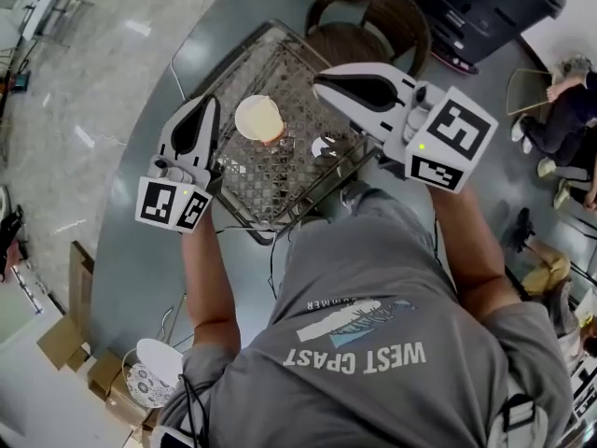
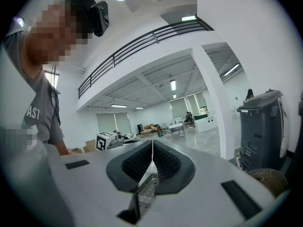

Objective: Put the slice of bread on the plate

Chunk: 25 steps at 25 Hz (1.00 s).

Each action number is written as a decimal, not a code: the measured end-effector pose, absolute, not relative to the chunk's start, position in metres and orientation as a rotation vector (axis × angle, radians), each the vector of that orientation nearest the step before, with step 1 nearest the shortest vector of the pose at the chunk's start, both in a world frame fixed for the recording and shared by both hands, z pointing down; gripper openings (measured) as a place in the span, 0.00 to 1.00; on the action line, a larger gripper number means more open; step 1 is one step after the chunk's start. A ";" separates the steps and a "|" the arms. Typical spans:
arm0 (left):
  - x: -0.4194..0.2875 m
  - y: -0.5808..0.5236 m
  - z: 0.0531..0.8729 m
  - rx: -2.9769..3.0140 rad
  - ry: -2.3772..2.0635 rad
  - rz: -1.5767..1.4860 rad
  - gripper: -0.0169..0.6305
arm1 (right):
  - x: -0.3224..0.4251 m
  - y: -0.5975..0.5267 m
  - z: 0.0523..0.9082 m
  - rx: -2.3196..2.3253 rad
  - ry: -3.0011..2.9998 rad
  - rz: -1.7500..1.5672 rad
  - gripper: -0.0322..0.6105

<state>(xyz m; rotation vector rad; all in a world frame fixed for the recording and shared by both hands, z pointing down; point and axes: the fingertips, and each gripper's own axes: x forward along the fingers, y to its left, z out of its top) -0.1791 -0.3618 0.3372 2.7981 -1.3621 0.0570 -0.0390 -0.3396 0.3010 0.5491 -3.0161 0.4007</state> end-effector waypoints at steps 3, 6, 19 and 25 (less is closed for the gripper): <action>-0.177 -0.345 0.303 2.838 -1.345 -0.006 0.04 | -0.042 -0.330 0.284 0.540 -3.056 0.345 0.06; -0.177 -0.329 0.275 2.896 -1.339 -0.042 0.04 | -0.047 -0.323 0.269 0.542 -3.095 0.294 0.06; -0.190 -0.261 0.203 3.040 -1.381 -0.109 0.04 | -0.065 -0.285 0.215 0.544 -3.188 0.135 0.06; -0.201 -0.218 0.178 3.091 -1.384 -0.143 0.04 | -0.077 -0.251 0.198 0.562 -3.178 0.062 0.06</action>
